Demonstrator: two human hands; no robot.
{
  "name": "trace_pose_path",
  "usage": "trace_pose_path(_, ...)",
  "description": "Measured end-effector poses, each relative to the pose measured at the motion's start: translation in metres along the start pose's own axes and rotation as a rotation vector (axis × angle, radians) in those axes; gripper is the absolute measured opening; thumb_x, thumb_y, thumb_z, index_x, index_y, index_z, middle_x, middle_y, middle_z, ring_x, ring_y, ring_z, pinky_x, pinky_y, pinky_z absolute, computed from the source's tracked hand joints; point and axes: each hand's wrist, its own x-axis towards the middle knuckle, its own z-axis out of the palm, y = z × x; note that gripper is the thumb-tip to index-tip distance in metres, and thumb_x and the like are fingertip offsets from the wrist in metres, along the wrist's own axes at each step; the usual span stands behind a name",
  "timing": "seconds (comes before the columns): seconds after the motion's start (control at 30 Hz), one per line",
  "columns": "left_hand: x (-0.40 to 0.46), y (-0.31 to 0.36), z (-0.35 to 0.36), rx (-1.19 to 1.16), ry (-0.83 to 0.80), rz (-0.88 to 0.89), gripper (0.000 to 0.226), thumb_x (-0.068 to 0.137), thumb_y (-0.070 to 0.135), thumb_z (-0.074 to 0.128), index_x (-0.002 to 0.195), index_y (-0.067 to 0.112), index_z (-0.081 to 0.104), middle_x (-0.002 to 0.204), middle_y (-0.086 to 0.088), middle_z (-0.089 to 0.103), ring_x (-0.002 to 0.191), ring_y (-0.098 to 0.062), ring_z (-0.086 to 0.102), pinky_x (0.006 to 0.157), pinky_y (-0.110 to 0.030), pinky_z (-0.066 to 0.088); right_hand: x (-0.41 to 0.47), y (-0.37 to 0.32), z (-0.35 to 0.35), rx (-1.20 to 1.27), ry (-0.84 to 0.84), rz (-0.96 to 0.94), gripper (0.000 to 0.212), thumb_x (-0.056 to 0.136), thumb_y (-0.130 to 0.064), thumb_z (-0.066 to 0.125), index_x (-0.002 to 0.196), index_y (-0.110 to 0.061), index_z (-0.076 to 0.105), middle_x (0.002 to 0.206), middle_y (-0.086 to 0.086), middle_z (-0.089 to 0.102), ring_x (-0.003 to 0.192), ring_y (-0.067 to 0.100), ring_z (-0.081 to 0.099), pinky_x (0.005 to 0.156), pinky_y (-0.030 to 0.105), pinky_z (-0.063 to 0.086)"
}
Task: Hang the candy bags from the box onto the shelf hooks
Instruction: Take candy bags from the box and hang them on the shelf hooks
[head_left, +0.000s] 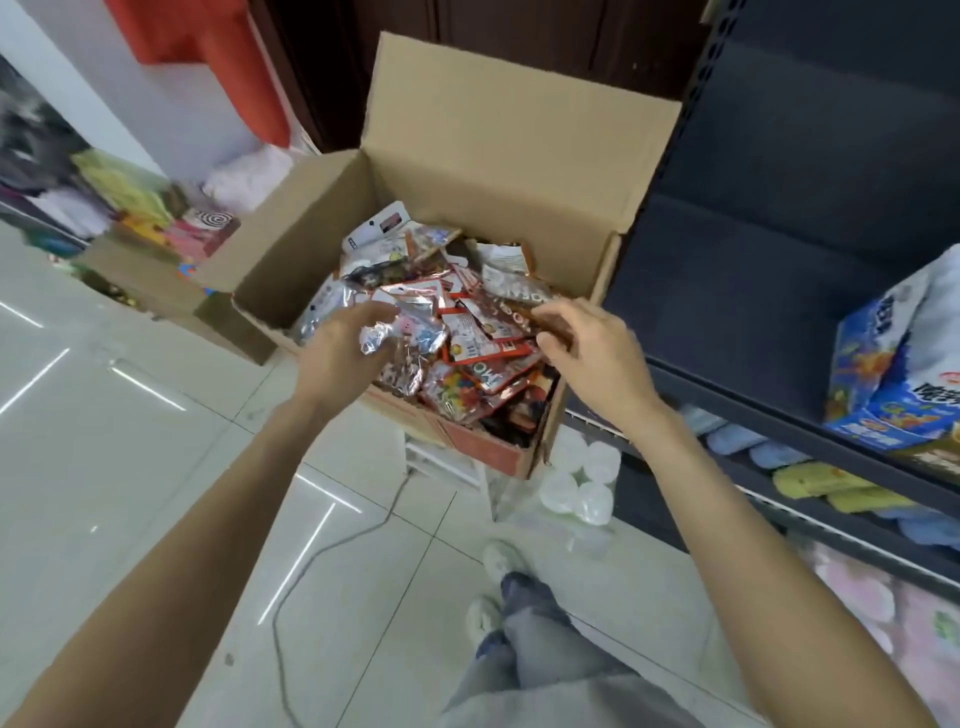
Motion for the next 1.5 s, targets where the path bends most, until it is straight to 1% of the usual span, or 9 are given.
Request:
trace_pose_path(0.17,0.057,-0.04,0.008,0.196,-0.22,-0.078,0.066,0.083,0.028,0.074,0.14,0.014,0.043,0.14,-0.015,0.046,0.129,-0.033,0.042,0.104,-0.042,0.036,0.074,0.001,0.034,-0.2,-0.185,0.088,0.039,0.096,-0.025,0.055,0.135,-0.02,0.053,0.139,0.005,0.049,0.131,0.028,0.036,0.106,0.038,0.031)
trace_pose_path(0.33,0.096,-0.055,0.013,0.474,-0.377,0.019,0.076,0.081,0.045,0.071,0.144,0.023,0.035,0.147,-0.007,0.04,0.136,-0.029,0.031,0.112,-0.041,0.028,0.124,0.016,0.061,-0.342,-0.394,0.23,0.063,0.089,-0.009,0.057,0.147,-0.022,0.033,0.145,0.012,0.038,0.129,0.036,0.038,0.105,0.046,0.037)
trace_pose_path(0.57,0.126,-0.058,0.007,0.439,-0.538,0.081,0.061,0.076,0.049,0.075,0.127,0.025,0.052,0.128,-0.004,0.055,0.115,-0.023,0.053,0.095,-0.037,0.043,0.14,0.013,0.07,-0.355,-0.413,0.221,0.045,0.096,-0.028,0.053,0.139,-0.028,0.044,0.131,0.009,0.058,0.111,0.031,0.059,0.087,0.038,0.048)
trace_pose_path(0.73,0.135,-0.065,0.001,0.439,-0.493,0.205,0.047,0.082,0.045,0.071,0.121,0.026,0.055,0.128,0.005,0.052,0.11,-0.019,0.056,0.079,-0.03,0.043,0.134,-0.009,0.089,-0.37,-0.529,0.162,0.048,0.093,-0.059,0.045,0.133,-0.033,0.05,0.15,0.0,0.036,0.134,0.03,0.04,0.105,0.045,0.039)
trace_pose_path(0.87,0.14,-0.073,0.002,0.411,-0.456,0.263,0.042,0.087,0.046,0.065,0.12,0.024,0.051,0.12,0.001,0.062,0.103,-0.022,0.061,0.071,-0.029,0.039,0.151,-0.01,0.088,-0.378,-0.453,0.252,0.037,0.096,-0.048,0.048,0.127,-0.029,0.053,0.139,0.002,0.048,0.127,0.026,0.041,0.102,0.041,0.036)
trace_pose_path(1.07,0.146,-0.089,0.001,0.181,-0.559,0.24,0.032,0.09,0.029,0.064,0.118,0.023,0.049,0.105,-0.008,0.068,0.096,-0.031,0.064,0.077,-0.04,0.051,0.163,-0.012,0.098,-0.319,-0.642,0.478,0.094,0.082,-0.056,0.067,0.153,-0.031,0.011,0.156,0.014,0.018,0.143,0.035,0.019,0.112,0.049,0.026)
trace_pose_path(1.23,0.147,-0.089,-0.015,-0.175,-0.379,0.074,0.028,0.083,0.021,0.074,0.109,0.022,0.064,0.087,0.002,0.065,0.075,-0.013,0.06,0.063,-0.011,0.045,0.151,-0.027,0.09,-0.457,-0.257,0.509,0.073,0.081,-0.048,0.072,0.139,-0.017,0.04,0.132,0.012,0.05,0.12,0.032,0.05,0.096,0.042,0.039)
trace_pose_path(1.33,0.147,-0.086,-0.028,-0.499,-0.263,-0.07,0.013,0.082,0.025,0.076,0.093,0.022,0.069,0.08,-0.004,0.071,0.075,-0.02,0.066,0.074,-0.041,0.054,0.132,-0.04,0.069,-0.229,0.02,0.563,0.04,0.086,-0.036,0.07,0.12,-0.019,0.054,0.115,0.005,0.063,0.103,0.03,0.061,0.08,0.04,0.046)
trace_pose_path(1.5,0.154,-0.066,-0.053,-0.966,-0.213,-0.141,0.014,0.087,0.026,0.07,0.087,0.012,0.069,0.09,-0.024,0.067,0.084,-0.034,0.064,0.081,-0.057,0.051,0.09,-0.077,0.026,0.511,0.416,0.518,0.021,0.083,-0.019,0.074,0.097,-0.023,0.058,0.089,-0.009,0.068,0.081,0.005,0.061,0.071,0.019,0.049)
